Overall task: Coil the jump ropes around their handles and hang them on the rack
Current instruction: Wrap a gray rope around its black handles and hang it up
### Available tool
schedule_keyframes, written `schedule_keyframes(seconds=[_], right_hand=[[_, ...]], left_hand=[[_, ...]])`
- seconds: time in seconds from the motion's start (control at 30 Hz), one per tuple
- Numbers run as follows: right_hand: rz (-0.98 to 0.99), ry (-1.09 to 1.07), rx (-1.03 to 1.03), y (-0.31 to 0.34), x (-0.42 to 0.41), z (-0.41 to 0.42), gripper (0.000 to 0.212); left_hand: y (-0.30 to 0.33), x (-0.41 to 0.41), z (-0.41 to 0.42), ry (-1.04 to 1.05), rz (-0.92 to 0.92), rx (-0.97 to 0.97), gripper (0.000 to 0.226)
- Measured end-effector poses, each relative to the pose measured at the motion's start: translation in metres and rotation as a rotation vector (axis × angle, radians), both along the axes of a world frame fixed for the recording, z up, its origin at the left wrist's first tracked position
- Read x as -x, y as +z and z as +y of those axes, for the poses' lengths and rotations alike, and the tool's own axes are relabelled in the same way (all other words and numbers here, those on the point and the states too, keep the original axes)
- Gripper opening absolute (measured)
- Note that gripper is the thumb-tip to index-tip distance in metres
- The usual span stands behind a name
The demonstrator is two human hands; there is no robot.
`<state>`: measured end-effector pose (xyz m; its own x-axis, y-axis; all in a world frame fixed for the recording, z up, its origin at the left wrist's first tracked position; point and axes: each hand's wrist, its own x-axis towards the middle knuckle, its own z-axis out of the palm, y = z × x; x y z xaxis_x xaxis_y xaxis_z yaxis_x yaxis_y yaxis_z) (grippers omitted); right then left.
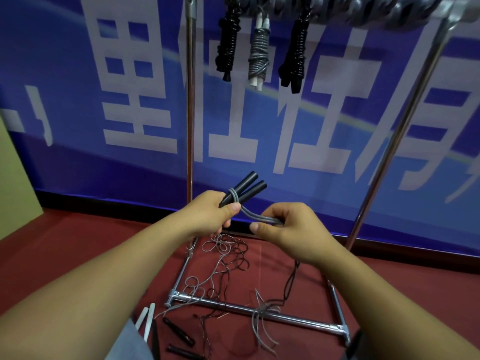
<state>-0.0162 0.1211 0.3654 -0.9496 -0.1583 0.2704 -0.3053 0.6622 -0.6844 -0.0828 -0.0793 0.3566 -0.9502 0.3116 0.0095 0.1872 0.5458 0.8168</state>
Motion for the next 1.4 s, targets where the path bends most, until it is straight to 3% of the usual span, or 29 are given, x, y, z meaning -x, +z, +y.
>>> schedule_keyframes(seconds=[0.2, 0.37, 0.87, 1.17, 1.4], right_hand=[[0.226, -0.065, -0.167, -0.005, -0.002, 0.001, 0.019], [0.311, -0.094, -0.299, -0.007, -0.001, 0.004, 0.017], [0.308, -0.217, -0.358, -0.010, 0.005, 0.012, 0.038], [0.287, -0.231, -0.361, -0.012, 0.008, 0.012, 0.035], [0.154, -0.265, -0.274, -0.013, 0.013, 0.015, 0.037]], left_hand=[[-0.006, -0.003, 0.010, 0.042, 0.154, 0.243, 0.028], [-0.010, -0.009, 0.017, -0.078, 0.143, 0.415, 0.020], [-0.004, -0.027, 0.029, -0.279, 0.108, 0.502, 0.033], [-0.004, -0.031, 0.031, -0.332, 0.150, 0.563, 0.035], [-0.006, -0.032, 0.027, -0.342, 0.304, 0.778, 0.029]])
